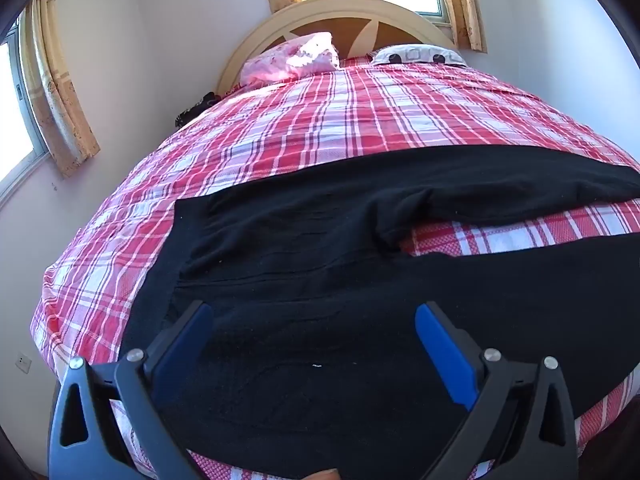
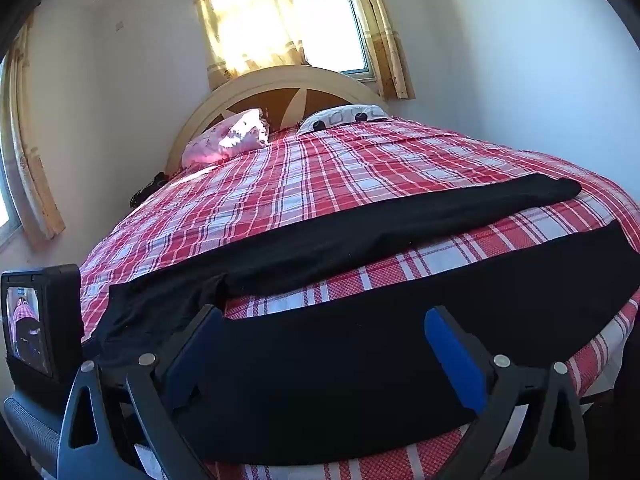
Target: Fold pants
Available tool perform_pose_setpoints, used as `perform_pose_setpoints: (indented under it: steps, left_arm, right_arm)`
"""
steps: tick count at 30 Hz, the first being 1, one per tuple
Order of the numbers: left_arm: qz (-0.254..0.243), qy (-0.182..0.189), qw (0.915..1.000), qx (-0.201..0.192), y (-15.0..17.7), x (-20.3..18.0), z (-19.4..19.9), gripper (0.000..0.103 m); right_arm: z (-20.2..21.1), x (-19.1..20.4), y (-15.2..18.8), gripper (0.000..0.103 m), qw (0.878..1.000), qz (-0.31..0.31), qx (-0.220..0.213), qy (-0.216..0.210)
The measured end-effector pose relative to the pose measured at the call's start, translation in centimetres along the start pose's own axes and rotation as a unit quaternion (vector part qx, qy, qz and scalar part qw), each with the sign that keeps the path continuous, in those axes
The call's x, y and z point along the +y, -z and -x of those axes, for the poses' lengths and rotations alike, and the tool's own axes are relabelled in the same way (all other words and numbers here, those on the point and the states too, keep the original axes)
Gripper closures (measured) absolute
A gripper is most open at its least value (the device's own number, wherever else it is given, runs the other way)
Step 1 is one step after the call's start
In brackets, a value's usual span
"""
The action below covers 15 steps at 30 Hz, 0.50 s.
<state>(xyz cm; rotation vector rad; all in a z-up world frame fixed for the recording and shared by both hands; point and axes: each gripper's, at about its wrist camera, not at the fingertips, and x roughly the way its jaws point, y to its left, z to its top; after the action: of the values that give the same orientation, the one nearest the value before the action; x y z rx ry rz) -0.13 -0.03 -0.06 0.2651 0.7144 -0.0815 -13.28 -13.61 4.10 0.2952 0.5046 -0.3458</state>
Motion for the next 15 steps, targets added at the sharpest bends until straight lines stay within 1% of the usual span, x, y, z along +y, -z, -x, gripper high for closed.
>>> perform_pose_setpoints:
  steps: [2, 3, 4, 5, 6, 7, 9, 15]
  left_arm:
    - [0.008, 0.019, 0.9998, 0.006, 0.1, 0.1, -0.1, 0.000]
    - [0.009, 0.021, 0.9997, 0.006, 0.2, 0.2, 0.0, 0.000]
    - [0.008, 0.020, 0.9998, 0.005, 0.2, -0.4, 0.3, 0.000]
    - [0.018, 0.026, 0.9995, 0.003, 0.6, 0.1, 0.5, 0.000]
    - [0.020, 0.030, 0.9993, 0.005, 0.7, 0.2, 0.5, 0.000]
    - [0.014, 0.028, 0.9994, 0.014, 0.3, -0.3, 0.1, 0.000]
    - [0.010, 0.034, 0.9992, 0.019, 0.3, 0.0, -0.1, 0.000]
    - [0.013, 0.037, 0.9990, 0.022, 0.3, 0.0, -0.1, 0.000]
  right_arm:
    - [0.1, 0.3, 0.1, 0.001, 1.000, -0.001, 0.004, 0.000]
    - [0.5, -0.7, 0.3, 0.001, 1.000, -0.025, 0.000, -0.004]
    - [0.7, -0.8, 0.5, 0.001, 1.000, -0.027, 0.000, -0.005]
    - [1.0, -0.8, 0.6, 0.001, 1.000, -0.027, 0.000, -0.005]
    - [0.2, -1.1, 0.3, 0.001, 0.999, -0.030, 0.016, -0.002]
    - [0.3, -1.2, 0.3, 0.001, 0.999, -0.029, 0.017, -0.001]
    - [-0.3, -0.8, 0.2, 0.001, 1.000, -0.020, 0.023, 0.003]
    - [-0.2, -0.5, 0.2, 0.001, 1.000, -0.019, 0.024, 0.004]
